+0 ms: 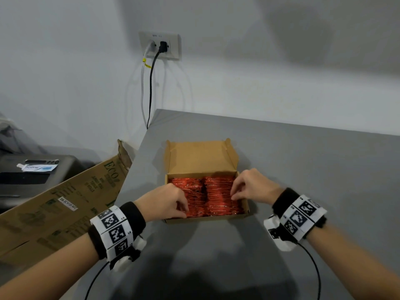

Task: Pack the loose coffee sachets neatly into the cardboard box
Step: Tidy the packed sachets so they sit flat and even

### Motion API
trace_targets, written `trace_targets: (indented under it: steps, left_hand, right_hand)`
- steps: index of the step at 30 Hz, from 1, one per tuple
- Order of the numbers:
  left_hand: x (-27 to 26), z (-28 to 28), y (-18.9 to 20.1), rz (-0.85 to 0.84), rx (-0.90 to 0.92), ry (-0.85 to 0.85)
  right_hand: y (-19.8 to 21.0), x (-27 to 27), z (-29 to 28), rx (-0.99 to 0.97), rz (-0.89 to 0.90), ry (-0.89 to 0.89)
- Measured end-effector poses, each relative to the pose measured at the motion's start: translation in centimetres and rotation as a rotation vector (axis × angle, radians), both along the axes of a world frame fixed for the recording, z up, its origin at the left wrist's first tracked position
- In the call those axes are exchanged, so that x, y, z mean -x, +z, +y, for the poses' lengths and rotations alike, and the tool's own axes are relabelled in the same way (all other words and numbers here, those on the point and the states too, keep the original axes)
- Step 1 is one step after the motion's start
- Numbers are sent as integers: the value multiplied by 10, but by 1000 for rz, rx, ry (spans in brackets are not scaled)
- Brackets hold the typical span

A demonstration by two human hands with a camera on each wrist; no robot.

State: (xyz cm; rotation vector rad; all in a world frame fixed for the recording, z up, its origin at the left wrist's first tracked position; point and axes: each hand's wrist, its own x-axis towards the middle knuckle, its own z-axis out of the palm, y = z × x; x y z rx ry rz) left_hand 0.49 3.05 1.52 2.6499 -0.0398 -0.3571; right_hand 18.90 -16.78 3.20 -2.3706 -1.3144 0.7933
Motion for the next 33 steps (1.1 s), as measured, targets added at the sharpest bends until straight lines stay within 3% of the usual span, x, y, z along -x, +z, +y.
trace_targets:
  steps: [3,9,13,15,23,27,31,33]
  left_hand:
    - [1,0,-6,26,-41,-64]
    - [-7,3,-14,-99,-125,-70]
    - [-4,2,-20,-299,-151,-13]
    - [1,-5,-23,-338,-69,75]
    - [-7,-5,-31,-300,-81,-30]
    - [-18,-2,-22,-199,-7,-28]
    - [-19,2,-20,-67,-56,-73]
    - [-17,1,-23,-89,-52,-94]
  right_hand:
    - [-5,11,-8,24,65,66]
    - [-18,20,-15,-20,-76,90]
    - [-21,24,-16,-51,-160,113]
    - [-25,29,-17,-122,-139,108]
    - [-35,35,-11,-91,-209,141]
    - [-32,33,-9,-104,-185,145]
    - [-29,32,-11,-130,-120,113]
    - [-31,34,-12,-94,-173,142]
